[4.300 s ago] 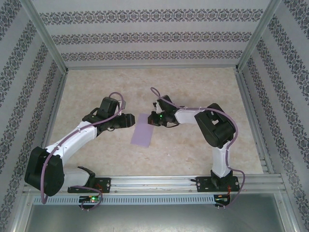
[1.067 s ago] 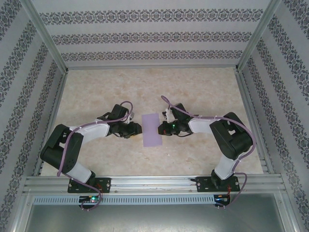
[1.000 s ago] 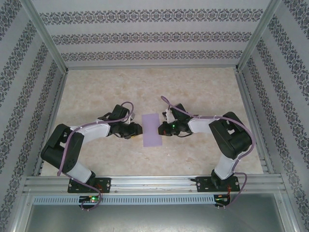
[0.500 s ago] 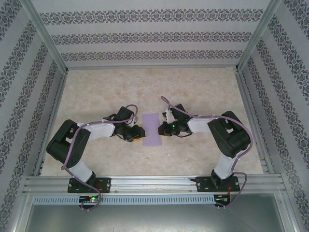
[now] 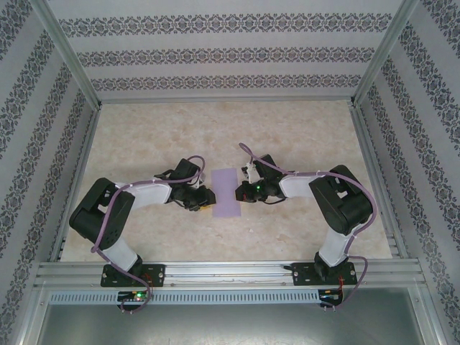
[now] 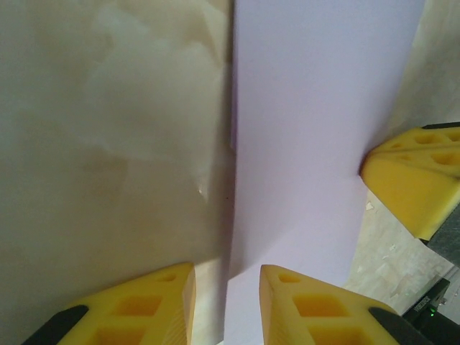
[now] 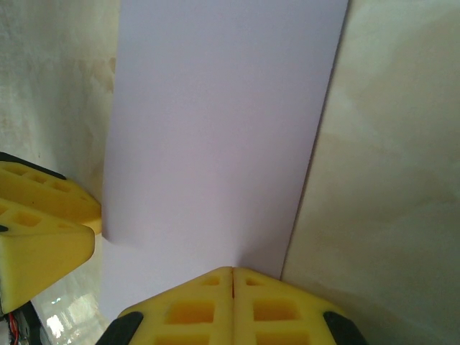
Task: Fold a paper plane with a square sheet of paper (fold left side to right side)
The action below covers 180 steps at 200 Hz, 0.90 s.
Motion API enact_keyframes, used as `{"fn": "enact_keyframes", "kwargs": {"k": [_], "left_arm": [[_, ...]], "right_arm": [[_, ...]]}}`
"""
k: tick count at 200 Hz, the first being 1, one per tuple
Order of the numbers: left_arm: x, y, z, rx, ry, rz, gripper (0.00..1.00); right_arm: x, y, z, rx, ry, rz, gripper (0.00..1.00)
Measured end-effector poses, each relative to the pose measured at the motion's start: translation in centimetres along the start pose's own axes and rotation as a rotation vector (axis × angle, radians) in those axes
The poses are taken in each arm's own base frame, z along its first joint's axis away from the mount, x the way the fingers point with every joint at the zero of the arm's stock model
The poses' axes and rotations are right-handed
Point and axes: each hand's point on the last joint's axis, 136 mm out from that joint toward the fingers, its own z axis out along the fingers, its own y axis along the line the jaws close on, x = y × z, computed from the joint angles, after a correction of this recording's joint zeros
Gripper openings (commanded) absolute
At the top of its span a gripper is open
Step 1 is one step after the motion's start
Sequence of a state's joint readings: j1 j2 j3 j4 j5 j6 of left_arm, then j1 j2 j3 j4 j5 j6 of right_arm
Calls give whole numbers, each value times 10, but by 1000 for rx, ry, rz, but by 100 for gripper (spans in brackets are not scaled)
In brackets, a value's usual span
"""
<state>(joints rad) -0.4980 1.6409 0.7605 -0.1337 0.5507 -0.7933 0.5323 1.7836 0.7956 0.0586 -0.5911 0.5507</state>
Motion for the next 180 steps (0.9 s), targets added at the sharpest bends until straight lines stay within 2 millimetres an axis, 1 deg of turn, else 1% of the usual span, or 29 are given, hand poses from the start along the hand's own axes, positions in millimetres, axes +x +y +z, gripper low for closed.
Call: {"fn": "enact_keyframes", "kwargs": {"k": [59,139,180], "left_arm": [[-4,-7,-6,-6,-35,26,30],[-4,-4,4,-4,-18,16,29],[-5,-4,6,11,-11,-11,27]], "right_arm": [[0,0,0,0,0,-1,0],[0,0,0,0,0,-1,0],[0,0,0,0,0,0,0]]}}
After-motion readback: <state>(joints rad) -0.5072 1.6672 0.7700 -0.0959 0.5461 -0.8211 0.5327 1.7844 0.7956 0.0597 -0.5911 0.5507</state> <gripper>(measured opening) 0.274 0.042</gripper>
